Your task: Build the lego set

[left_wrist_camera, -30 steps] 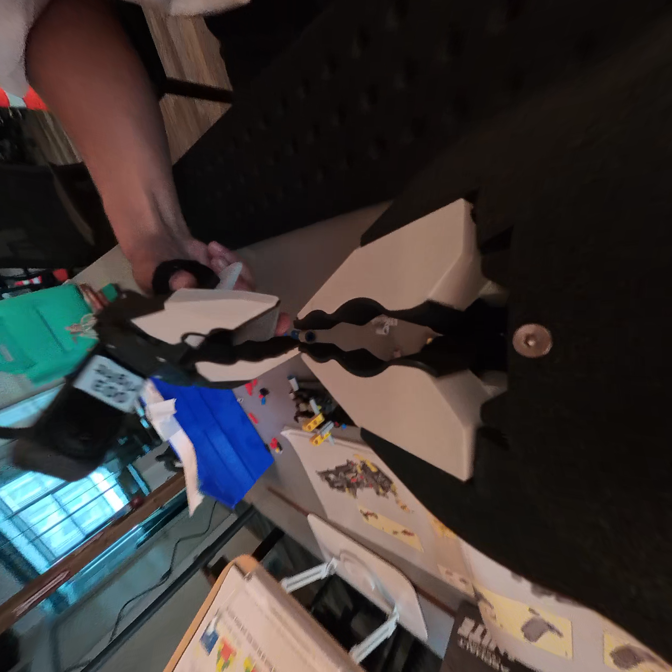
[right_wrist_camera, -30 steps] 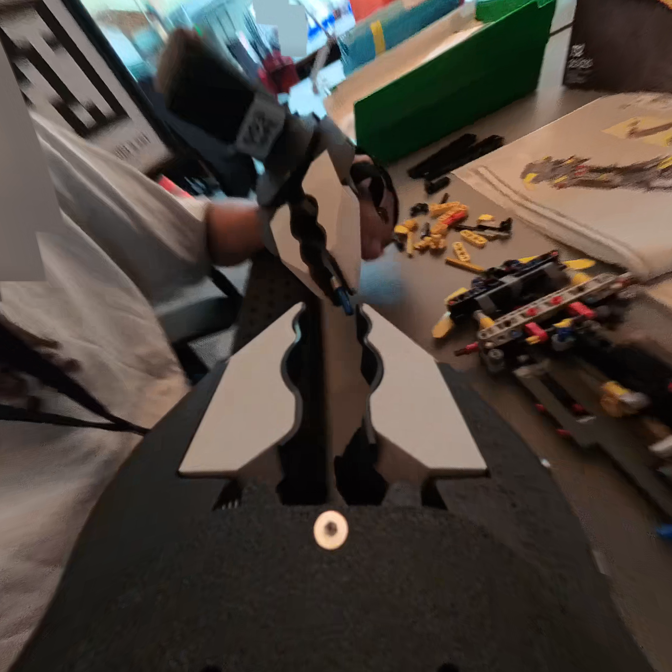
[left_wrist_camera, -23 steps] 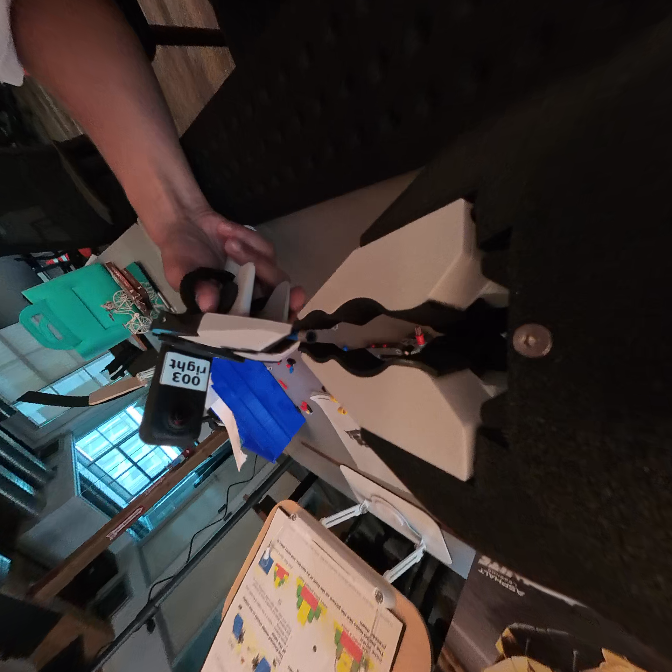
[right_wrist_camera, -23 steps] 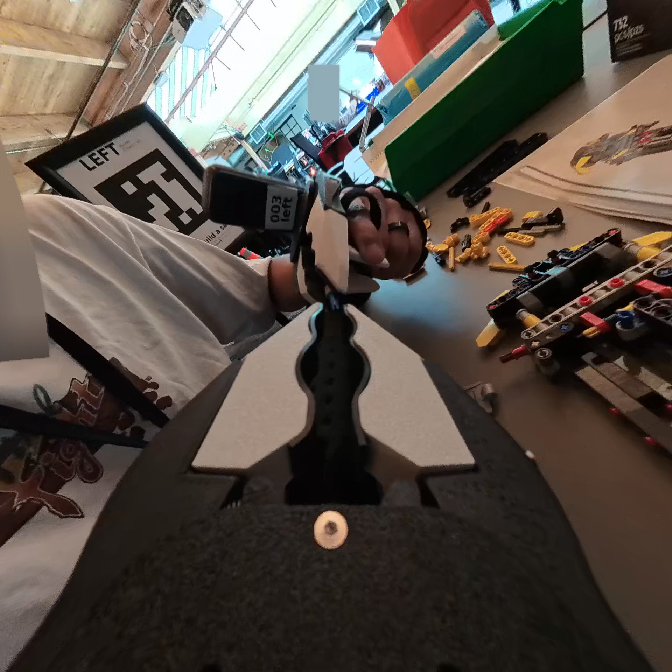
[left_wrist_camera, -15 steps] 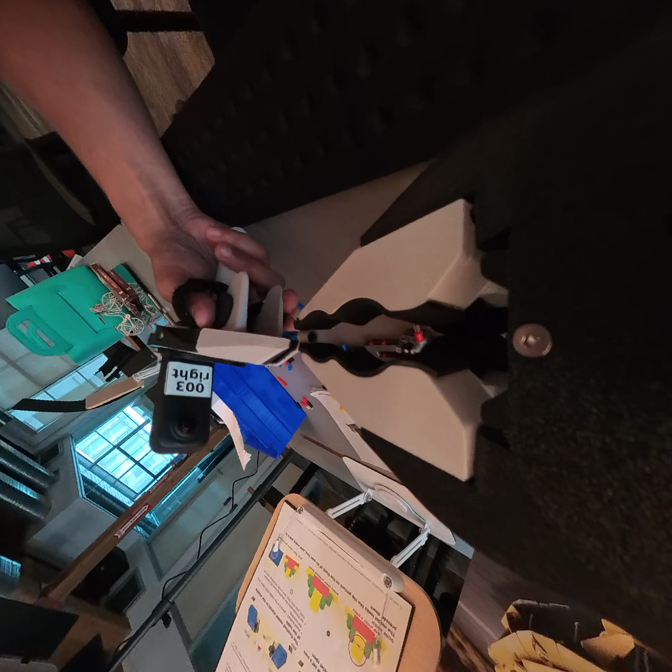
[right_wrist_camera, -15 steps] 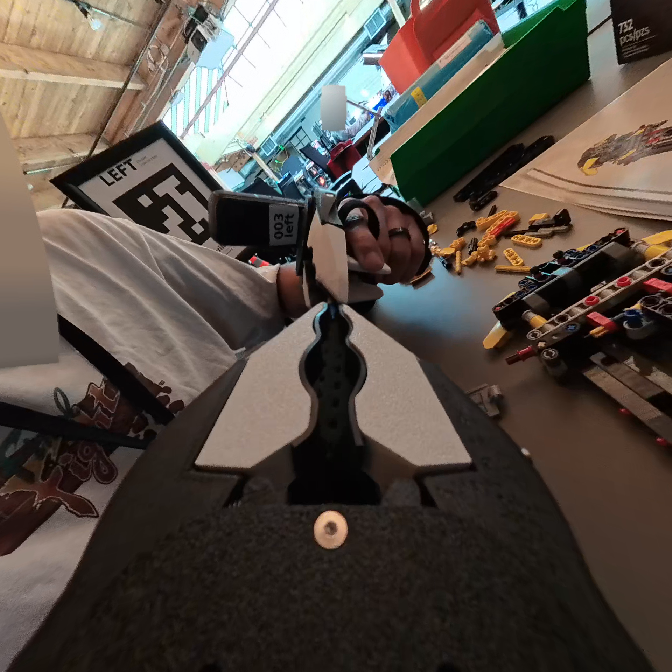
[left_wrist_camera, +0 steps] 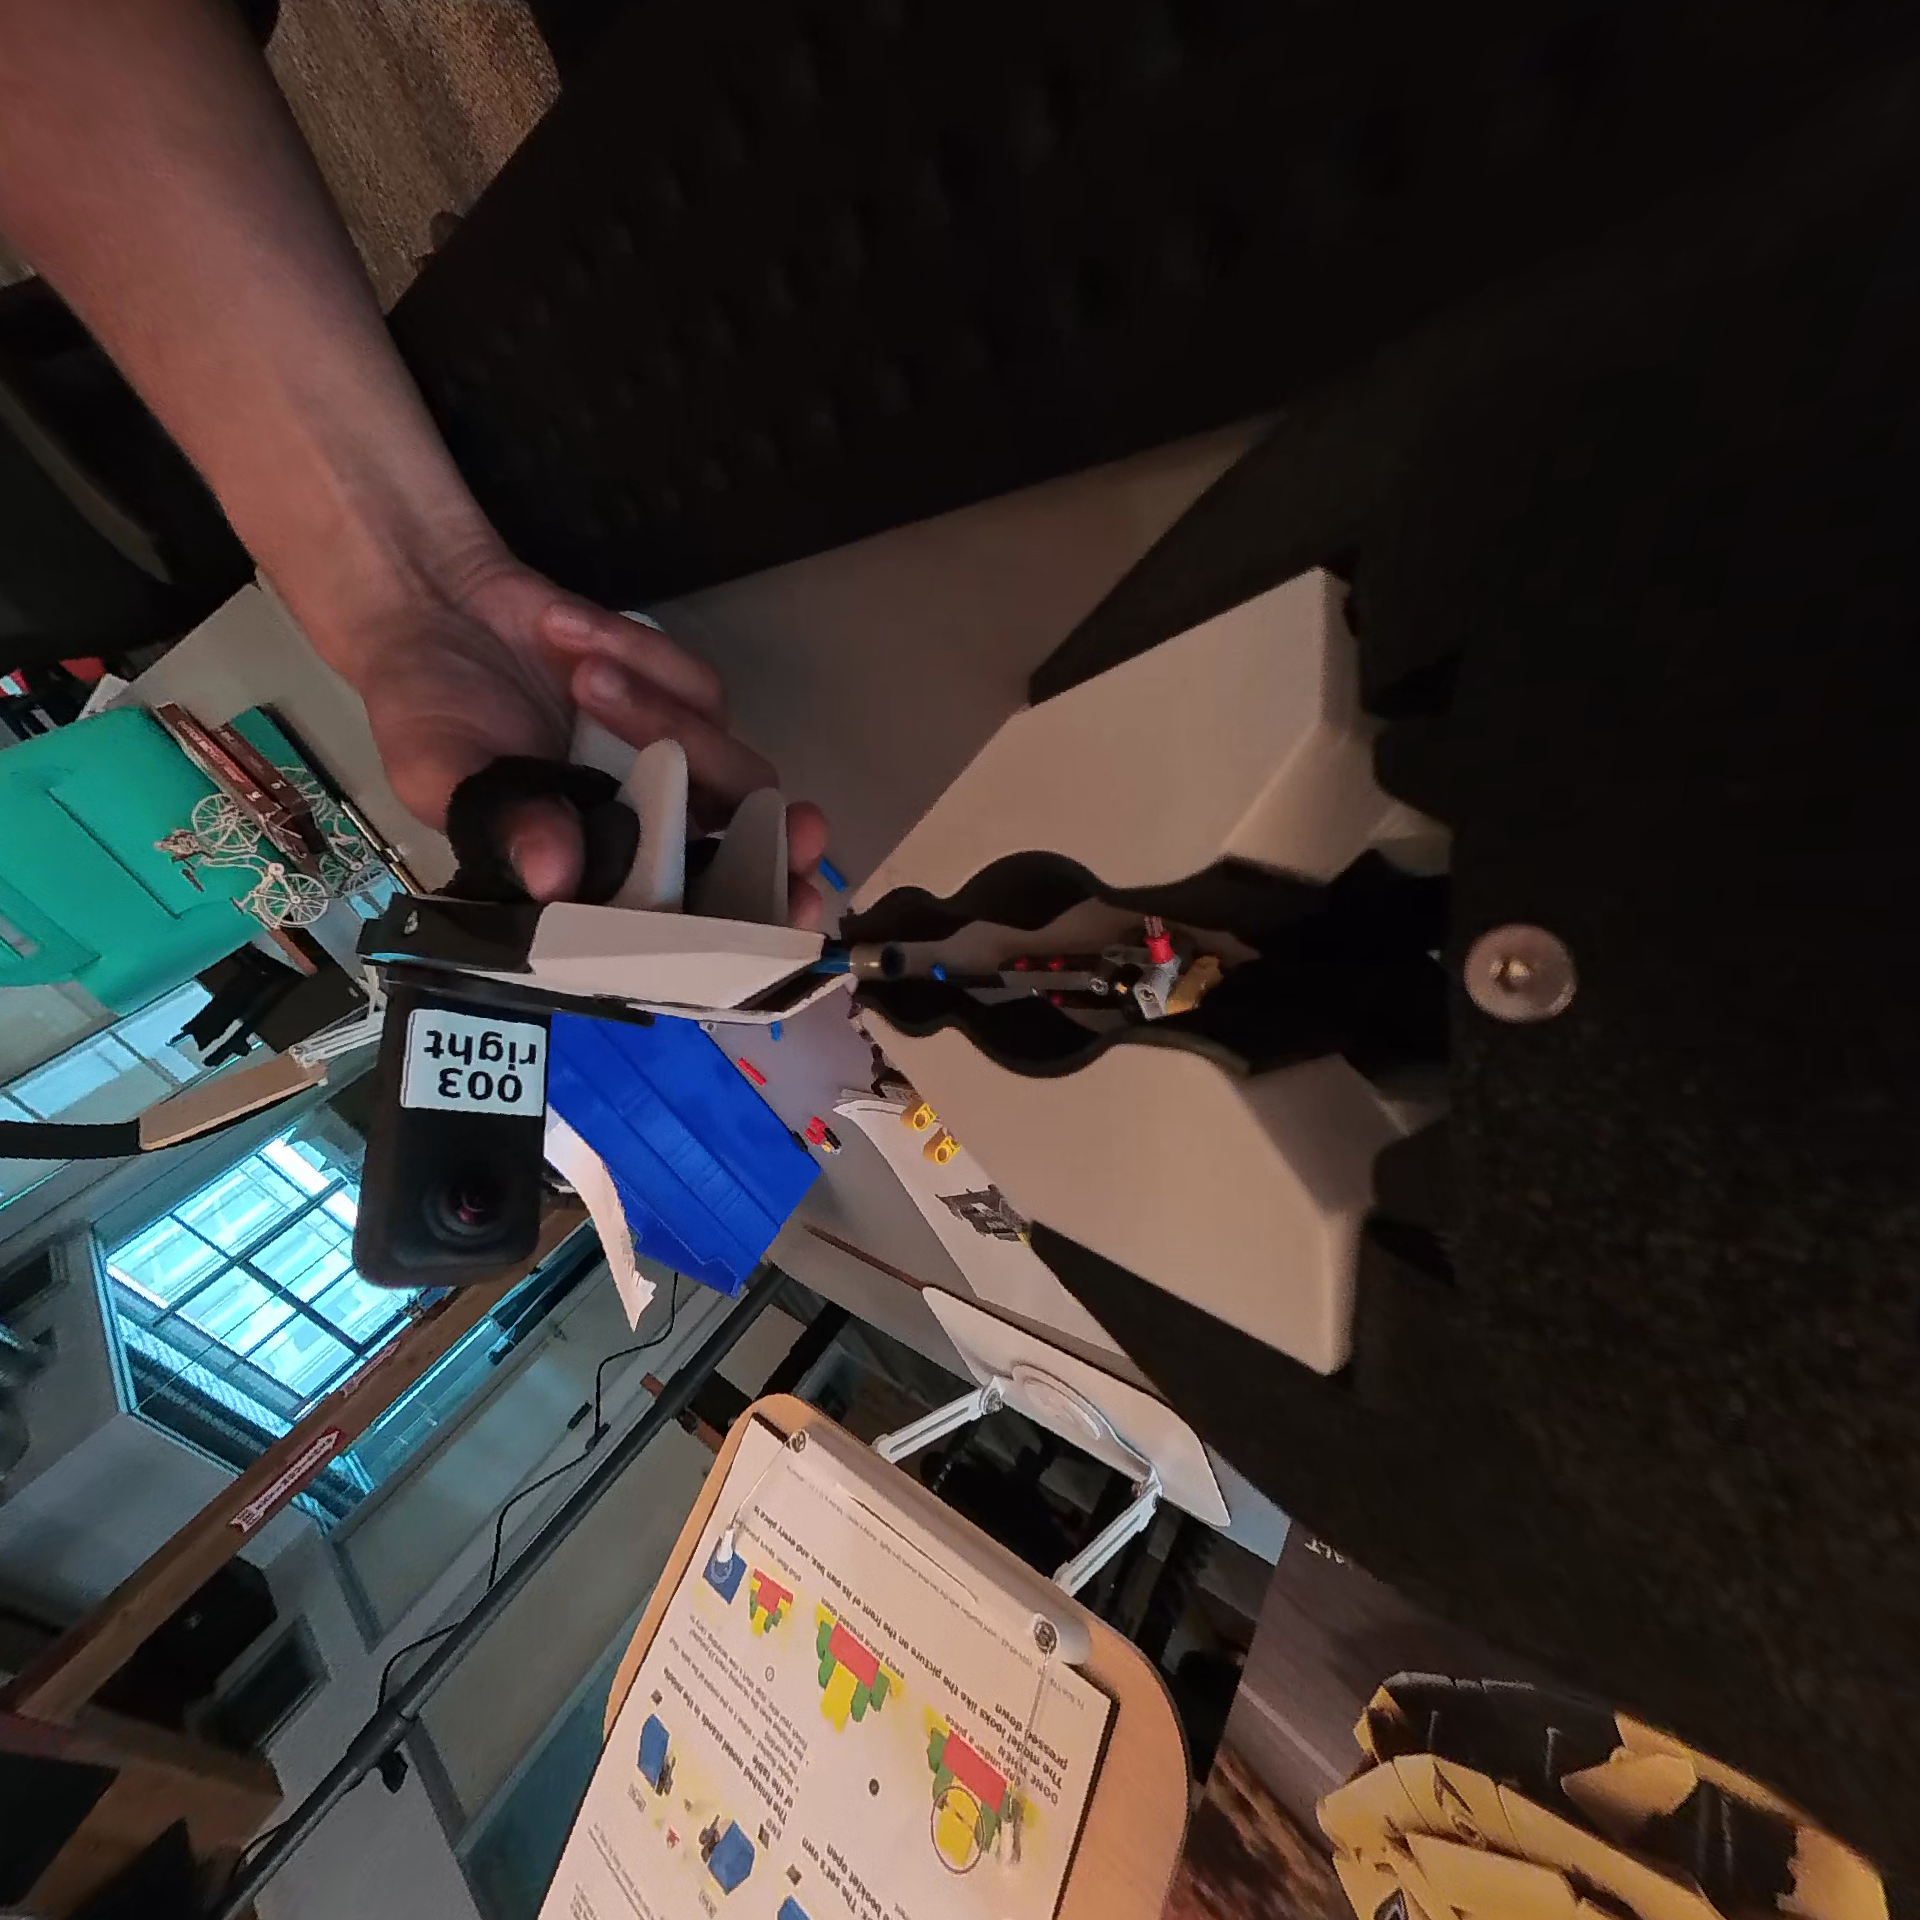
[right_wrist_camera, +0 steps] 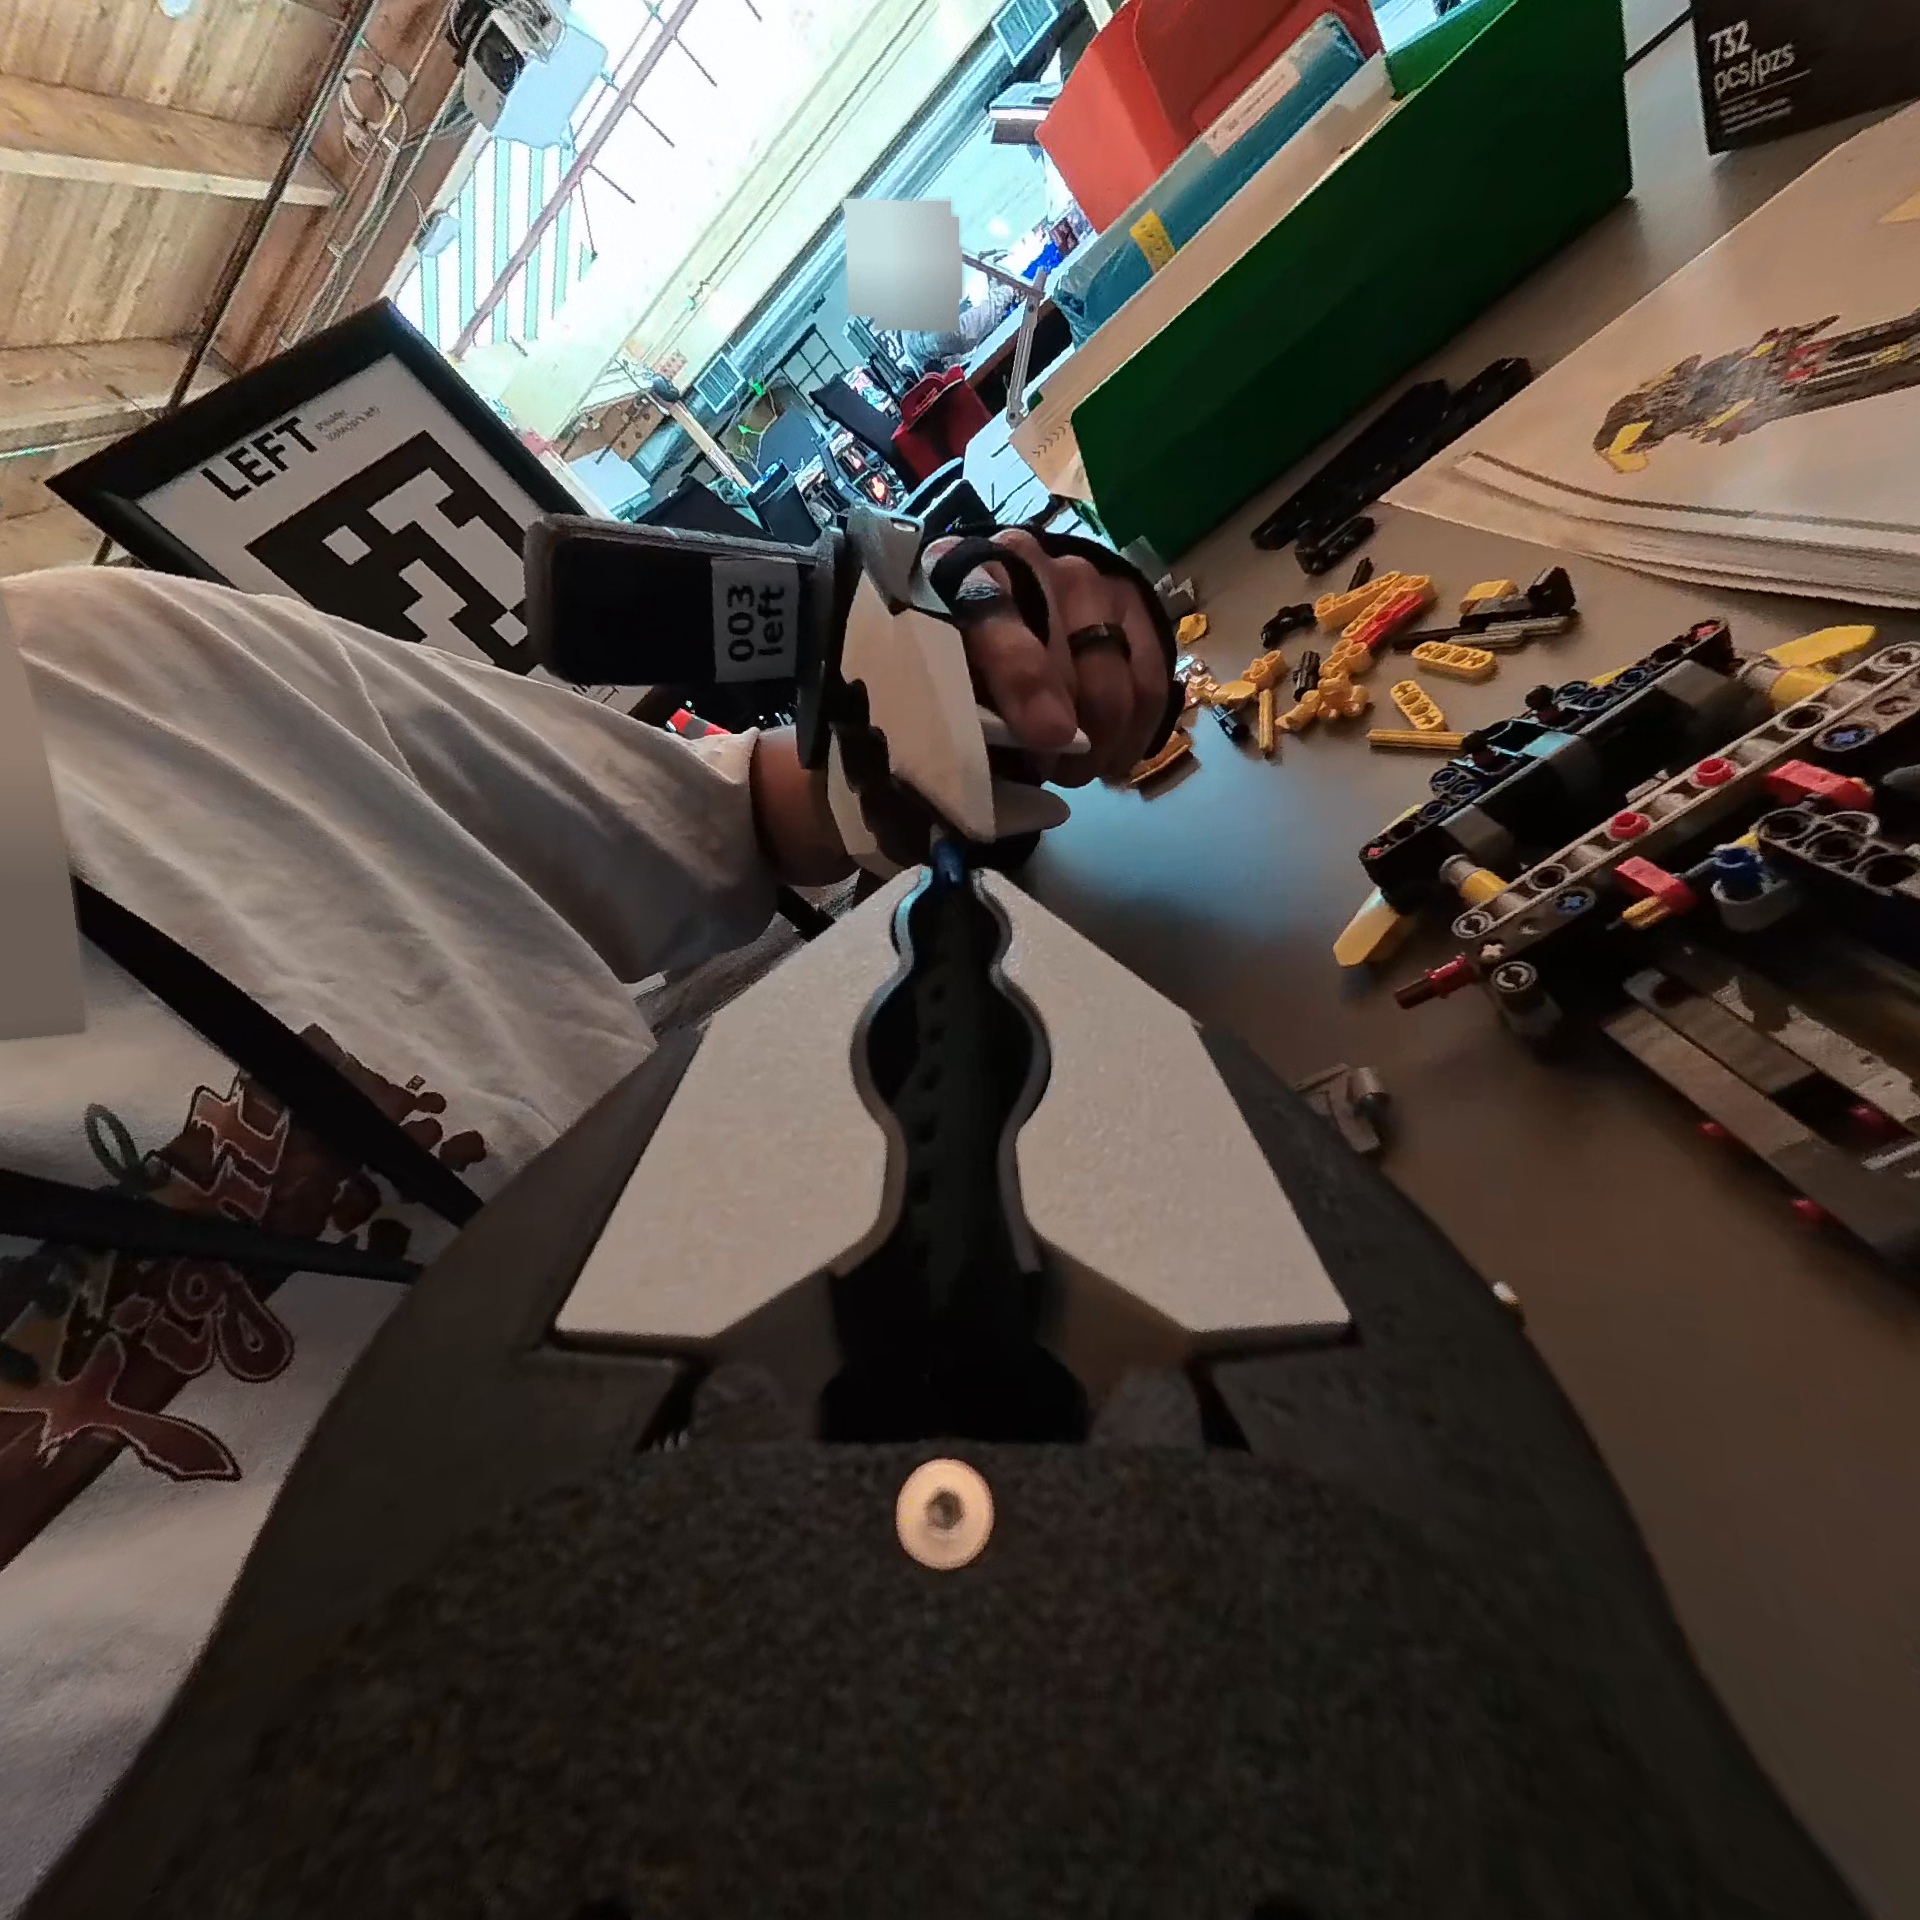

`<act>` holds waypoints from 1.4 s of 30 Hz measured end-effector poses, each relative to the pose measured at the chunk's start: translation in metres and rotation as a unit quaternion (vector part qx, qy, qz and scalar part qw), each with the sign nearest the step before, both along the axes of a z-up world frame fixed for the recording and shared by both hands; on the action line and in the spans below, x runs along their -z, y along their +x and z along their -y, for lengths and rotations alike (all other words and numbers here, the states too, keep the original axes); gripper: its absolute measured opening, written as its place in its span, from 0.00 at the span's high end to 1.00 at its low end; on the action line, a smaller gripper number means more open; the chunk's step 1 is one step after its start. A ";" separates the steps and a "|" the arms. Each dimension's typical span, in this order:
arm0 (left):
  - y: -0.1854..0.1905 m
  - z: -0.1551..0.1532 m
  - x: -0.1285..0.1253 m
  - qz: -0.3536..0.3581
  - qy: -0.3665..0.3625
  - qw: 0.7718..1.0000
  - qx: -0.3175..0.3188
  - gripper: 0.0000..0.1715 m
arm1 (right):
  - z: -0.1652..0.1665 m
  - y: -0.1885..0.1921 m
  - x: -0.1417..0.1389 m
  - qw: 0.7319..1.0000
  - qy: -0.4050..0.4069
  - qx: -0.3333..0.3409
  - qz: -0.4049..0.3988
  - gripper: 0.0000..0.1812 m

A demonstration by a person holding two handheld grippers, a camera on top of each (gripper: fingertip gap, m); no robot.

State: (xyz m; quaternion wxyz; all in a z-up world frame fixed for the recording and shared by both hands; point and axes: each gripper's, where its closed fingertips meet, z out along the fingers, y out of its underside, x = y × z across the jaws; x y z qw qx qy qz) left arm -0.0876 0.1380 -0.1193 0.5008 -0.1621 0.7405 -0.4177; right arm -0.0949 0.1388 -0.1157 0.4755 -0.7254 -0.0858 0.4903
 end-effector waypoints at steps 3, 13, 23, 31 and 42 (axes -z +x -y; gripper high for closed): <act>-0.001 0.001 0.001 -0.002 0.002 1.000 0.001 0.98 | 0.001 -0.001 0.001 1.000 -0.003 -0.005 -0.004 0.98; -0.001 0.004 0.000 -0.008 -0.010 1.000 0.008 0.98 | 0.001 -0.003 0.000 0.999 -0.010 -0.021 -0.024 0.98; 0.006 -0.004 0.007 0.007 0.063 0.997 -0.042 0.98 | -0.006 0.004 0.006 1.000 -0.019 0.007 -0.011 0.98; 0.018 -0.018 0.019 0.004 0.151 0.981 -0.122 0.98 | -0.016 0.015 0.014 0.998 -0.022 0.058 0.030 0.98; 0.026 -0.022 0.023 -0.002 0.159 0.976 -0.148 0.97 | -0.024 0.023 0.024 0.993 -0.037 0.099 0.053 0.98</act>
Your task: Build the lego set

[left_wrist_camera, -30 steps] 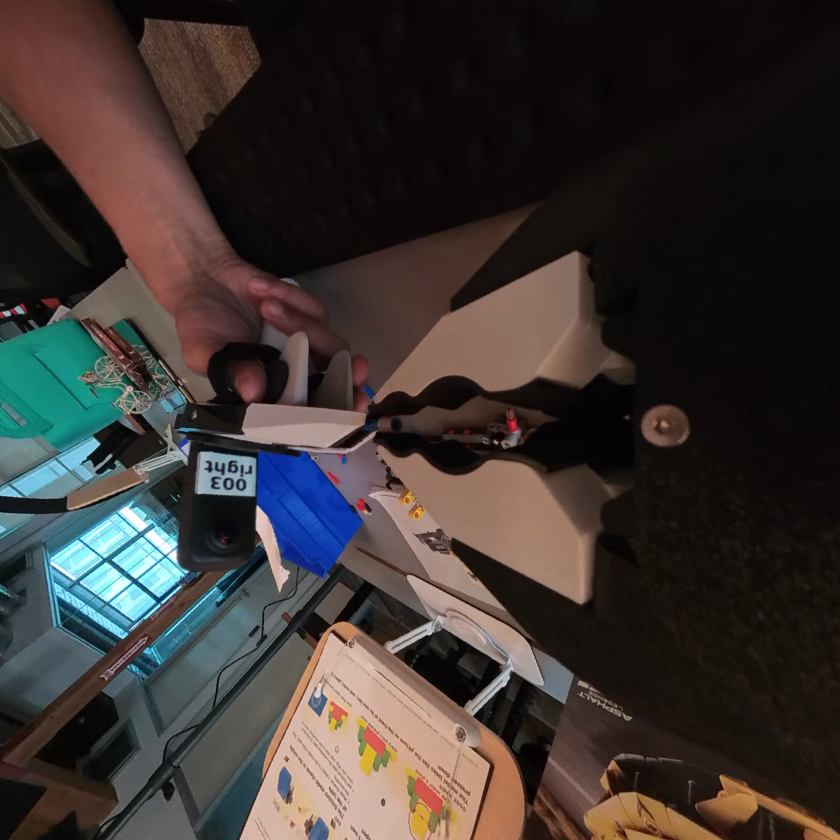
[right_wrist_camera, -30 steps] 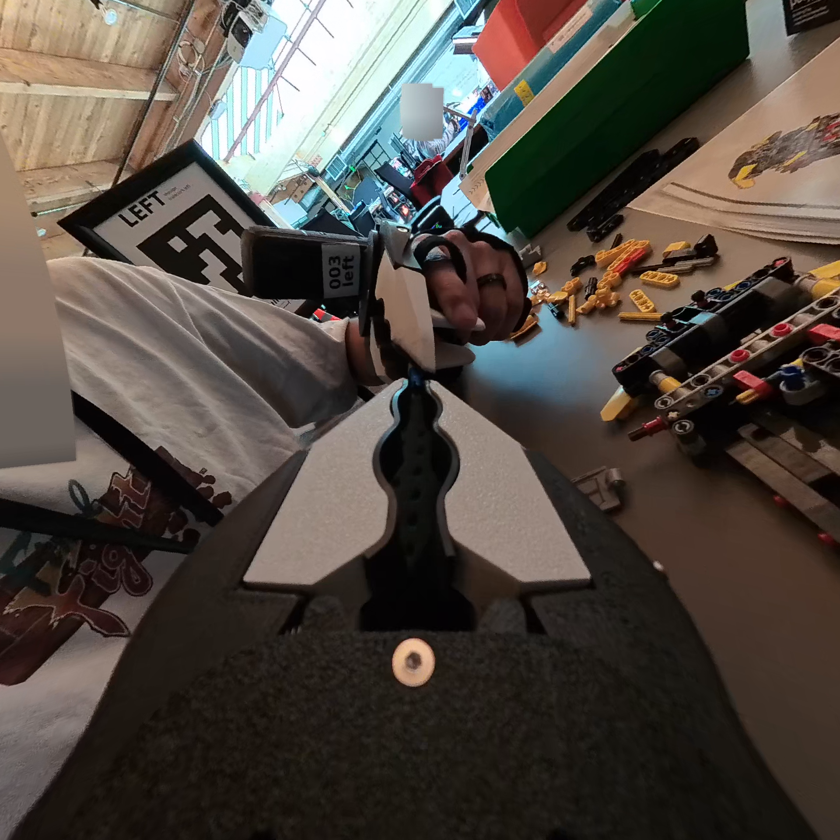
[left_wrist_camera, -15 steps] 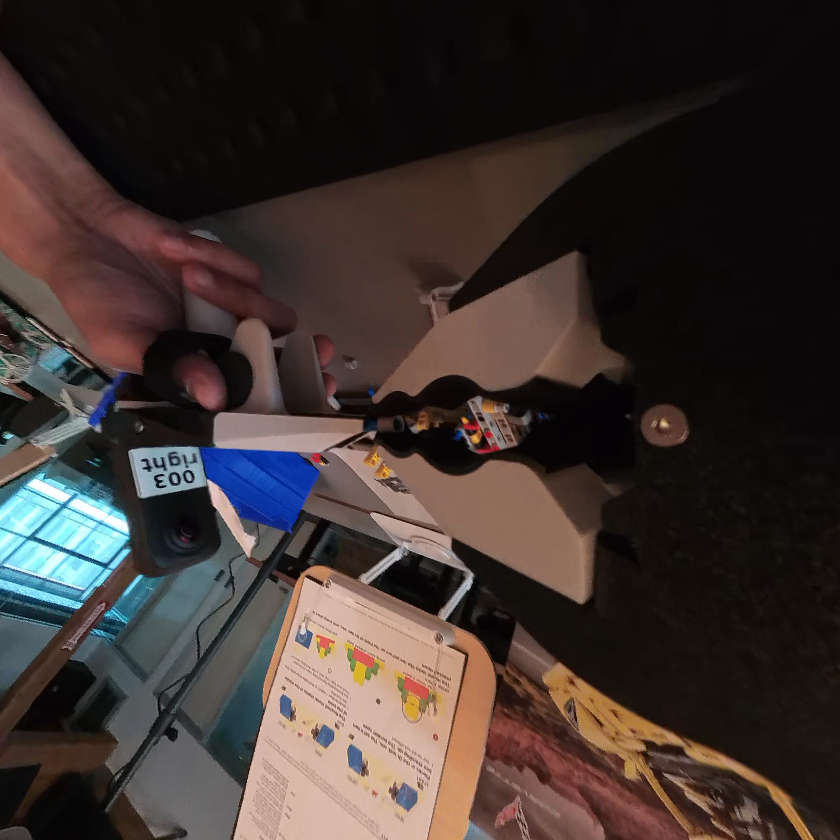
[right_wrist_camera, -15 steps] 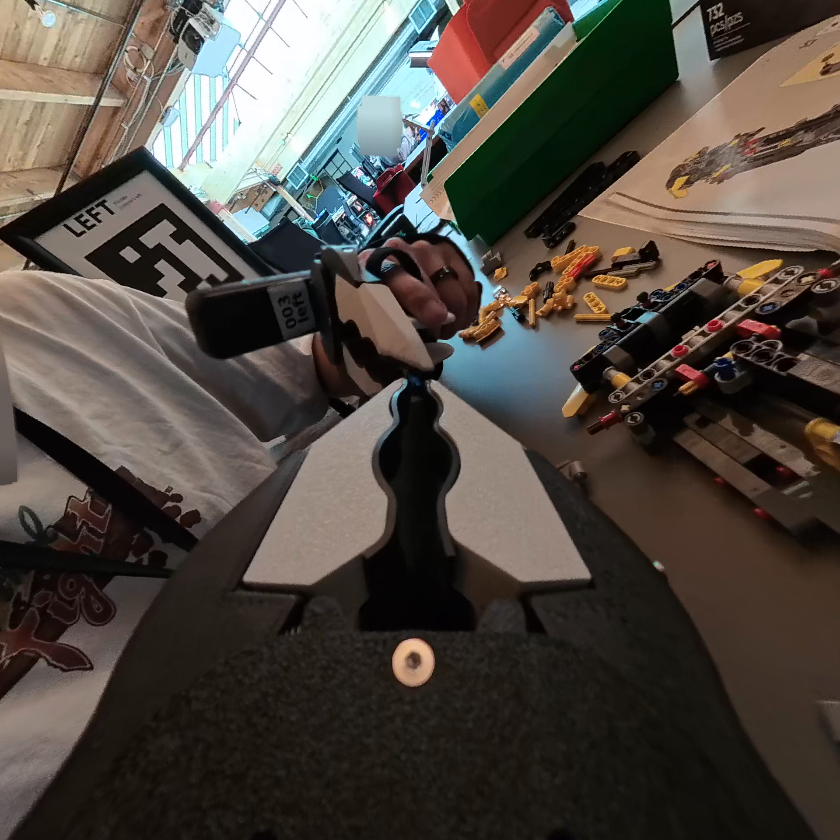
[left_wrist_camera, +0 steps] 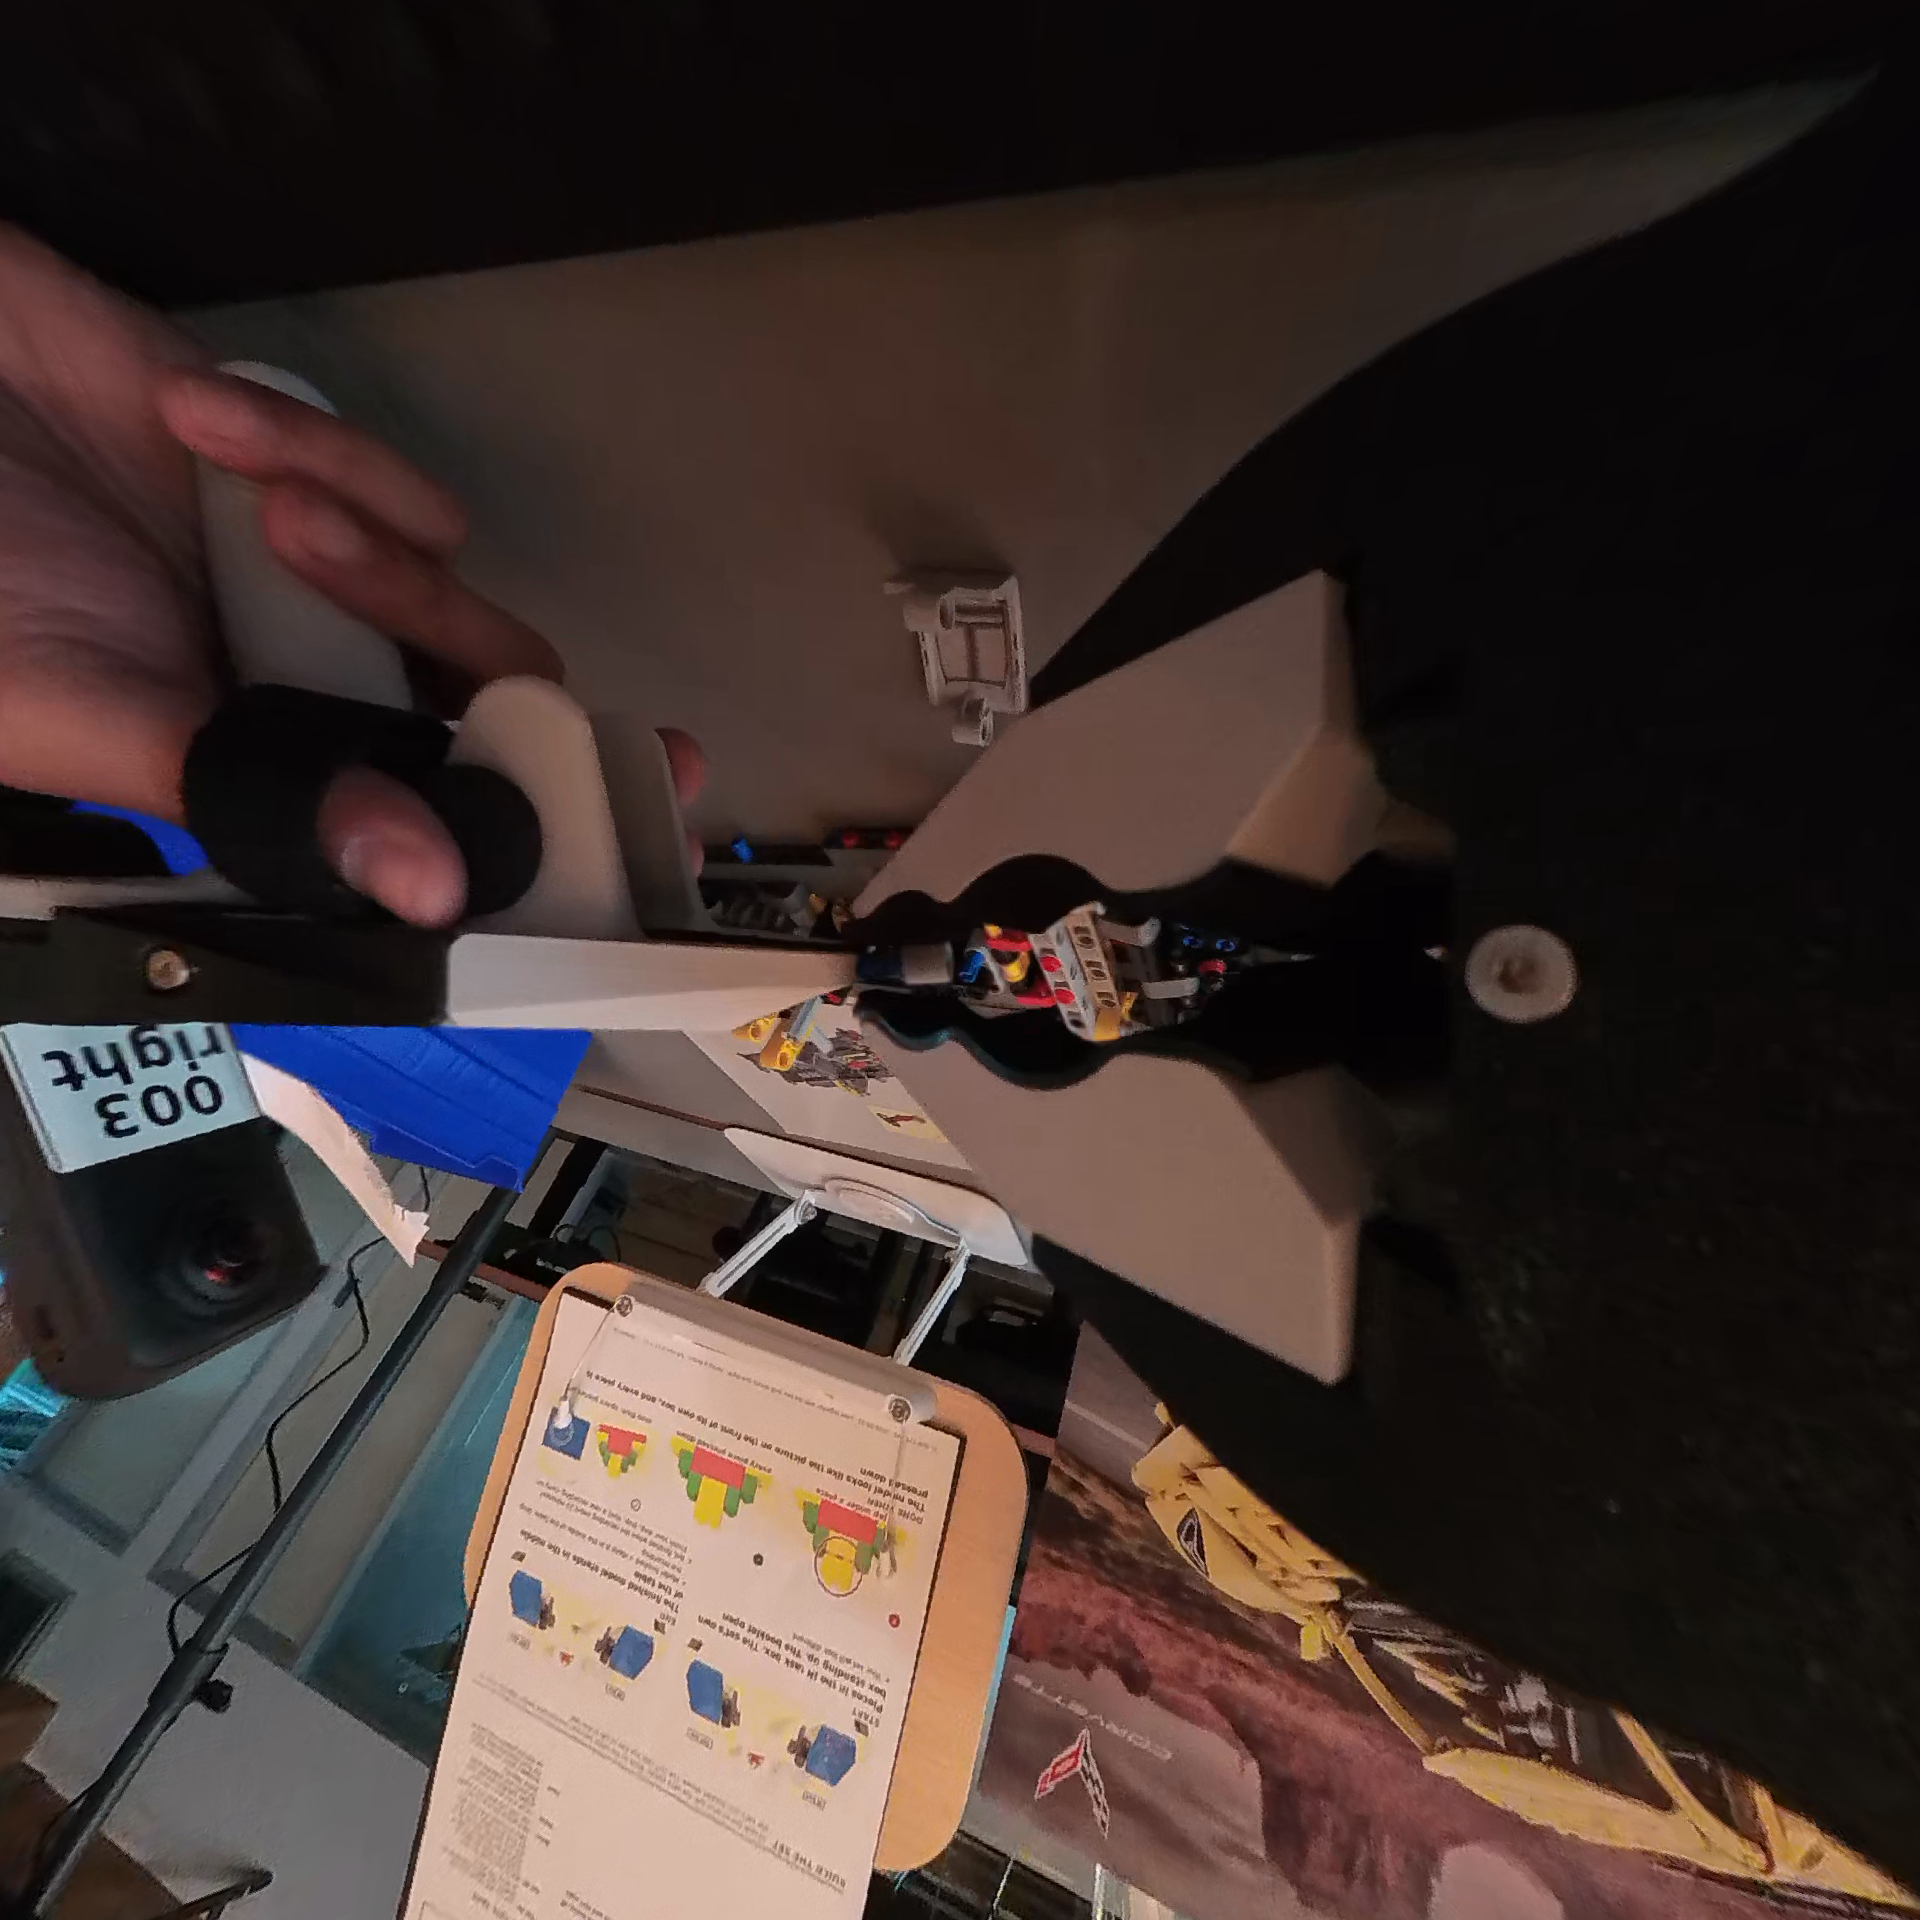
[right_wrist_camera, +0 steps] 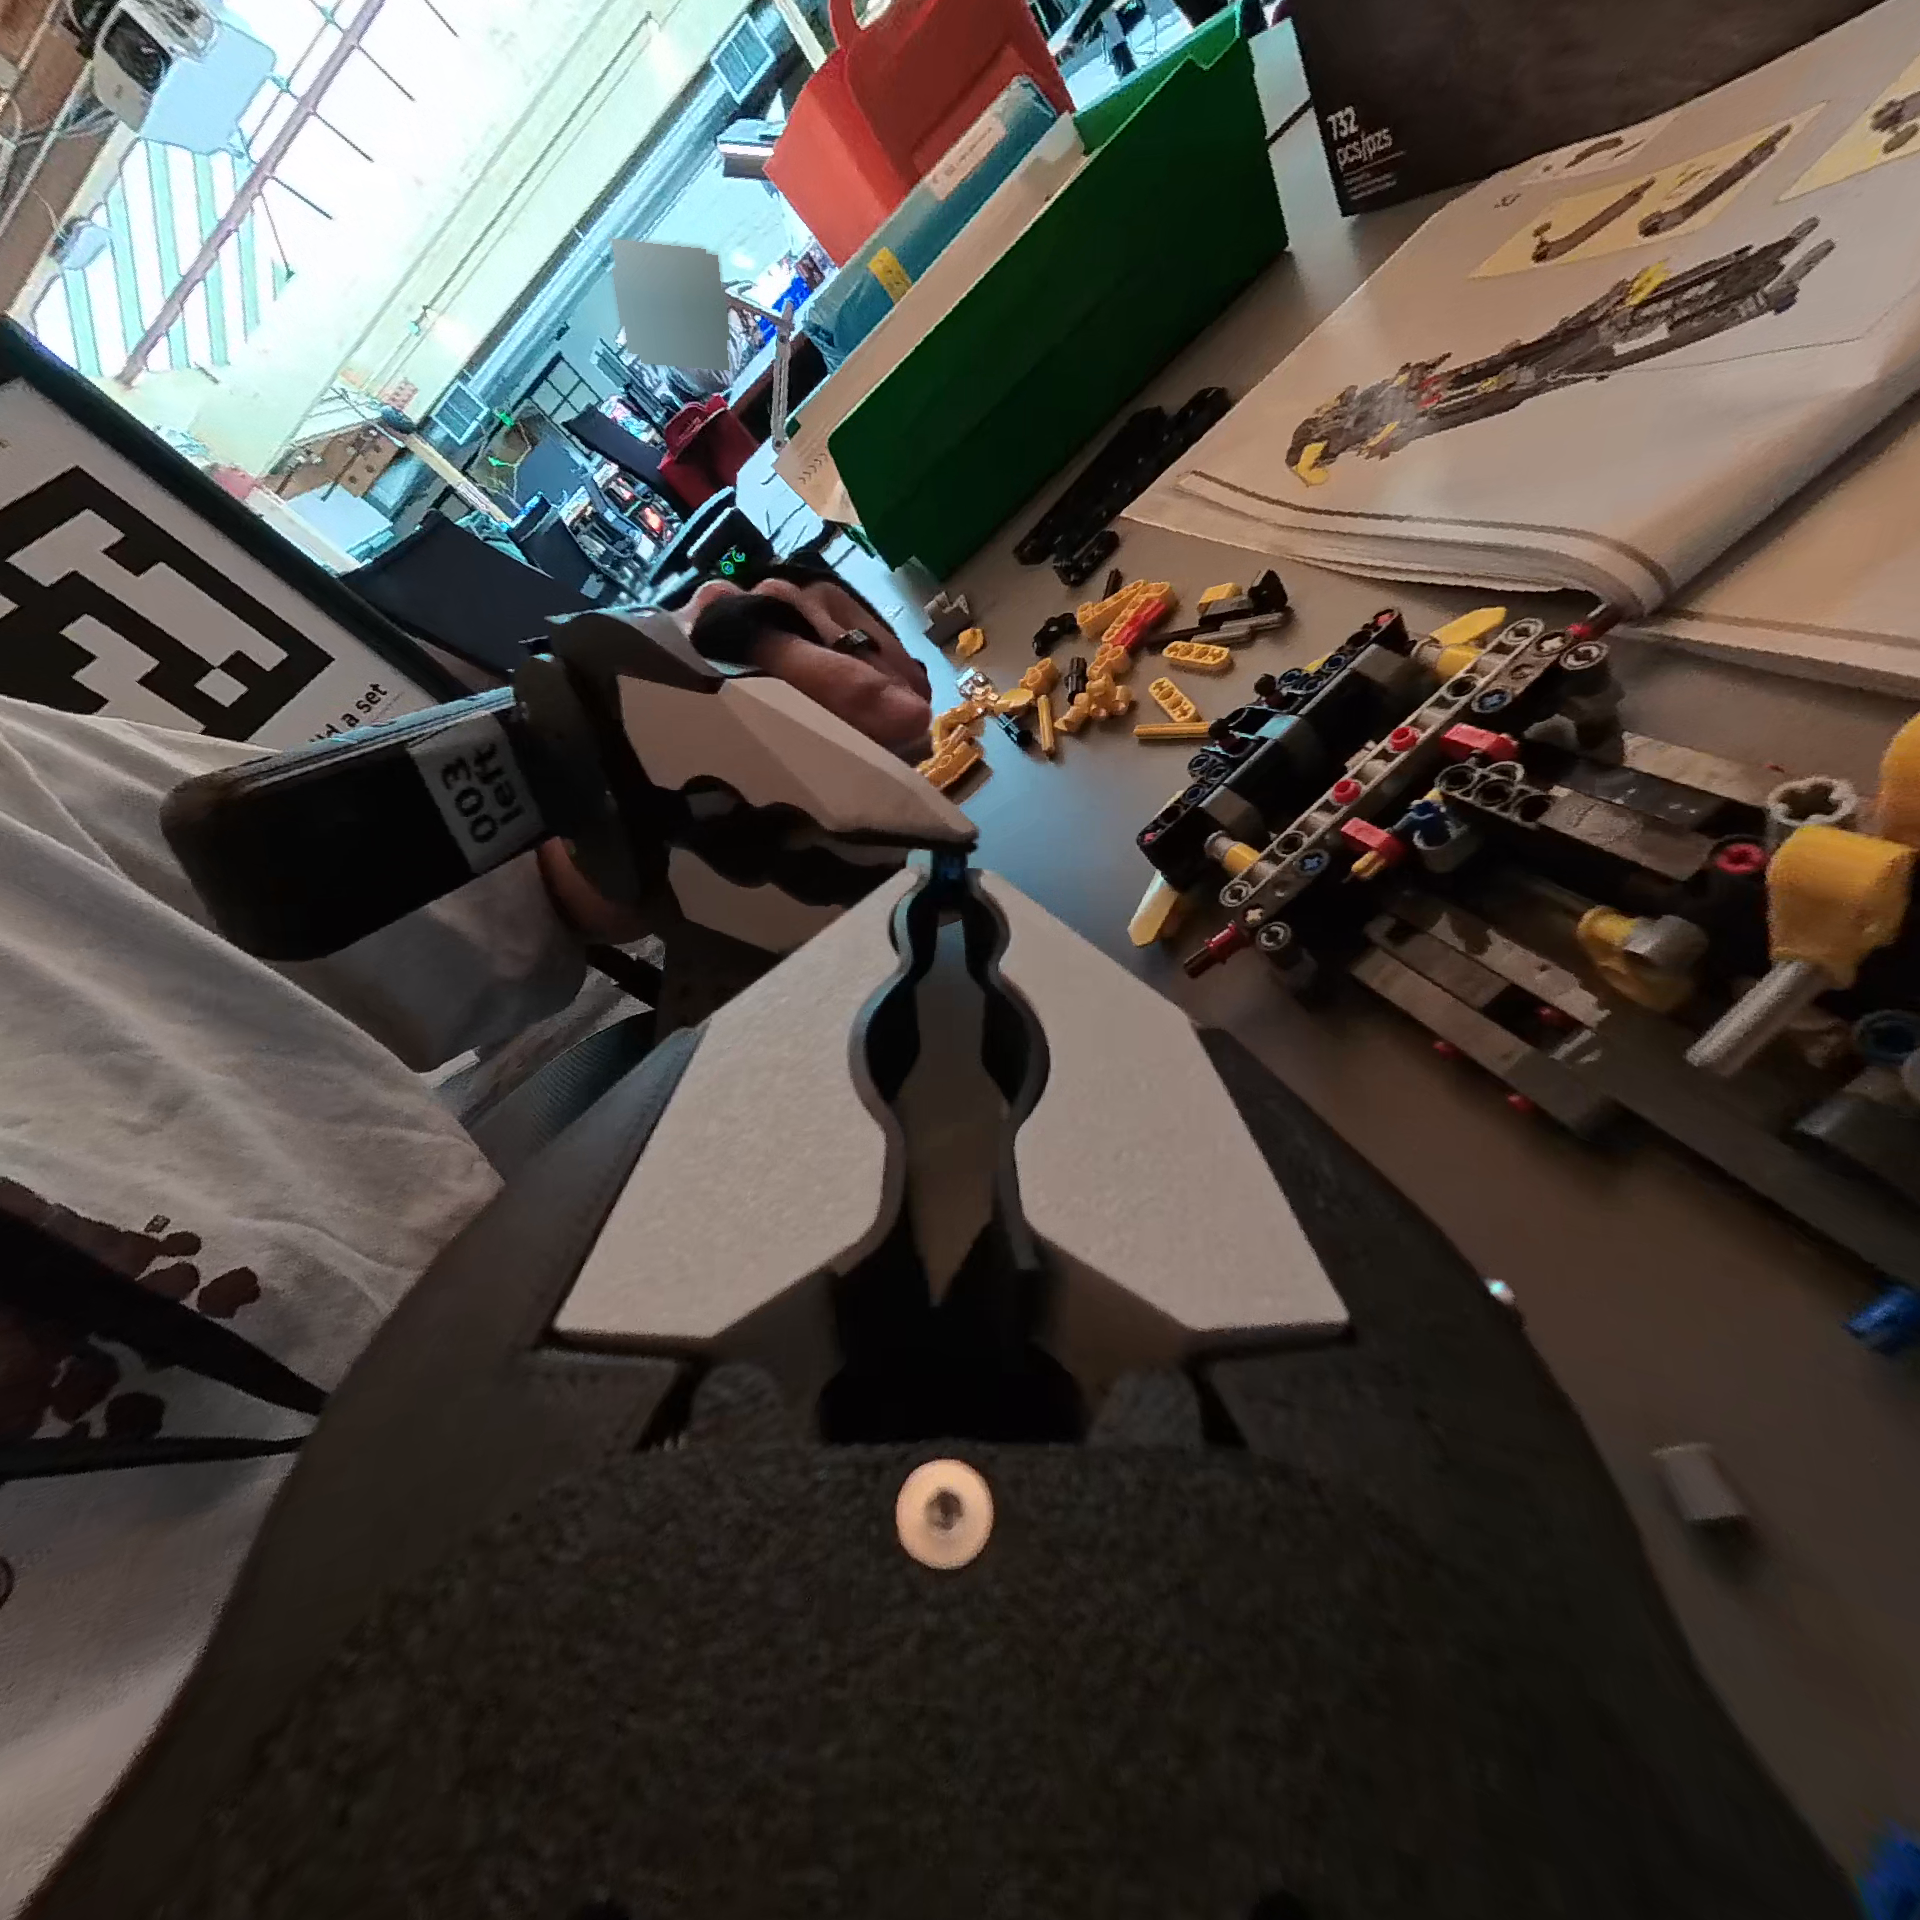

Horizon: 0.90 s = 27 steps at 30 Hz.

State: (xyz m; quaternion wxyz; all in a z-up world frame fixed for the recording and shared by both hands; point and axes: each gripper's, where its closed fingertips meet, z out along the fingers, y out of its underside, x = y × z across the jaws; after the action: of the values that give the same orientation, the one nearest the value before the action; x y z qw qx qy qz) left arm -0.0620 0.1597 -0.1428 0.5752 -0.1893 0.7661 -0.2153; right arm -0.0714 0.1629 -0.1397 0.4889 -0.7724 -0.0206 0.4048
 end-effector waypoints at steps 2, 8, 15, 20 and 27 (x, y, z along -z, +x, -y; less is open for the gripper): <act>0.000 0.001 0.001 -0.004 0.000 1.000 0.001 0.98 | 0.000 -0.001 -0.001 1.000 -0.001 -0.003 -0.006 0.98; 0.000 0.000 0.001 -0.007 -0.001 1.000 -0.001 0.99 | 0.000 -0.001 0.000 1.000 -0.001 -0.004 -0.003 0.98; 0.001 -0.005 0.007 -0.023 0.004 1.000 -0.014 0.98 | 0.001 -0.002 0.000 1.000 -0.002 -0.007 -0.005 0.98; 0.001 -0.008 0.008 -0.022 0.013 0.999 -0.022 0.98 | 0.001 -0.001 -0.001 1.000 0.001 -0.007 -0.005 0.98; 0.000 -0.008 0.008 -0.018 0.024 0.999 -0.023 0.98 | 0.000 -0.001 0.001 1.000 -0.003 -0.004 -0.002 0.98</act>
State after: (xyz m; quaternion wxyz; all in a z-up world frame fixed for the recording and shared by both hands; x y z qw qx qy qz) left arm -0.0616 0.1679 -0.1507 0.5706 -0.1972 0.7766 -0.1799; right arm -0.0727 0.1628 -0.1404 0.4851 -0.7732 -0.0212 0.4079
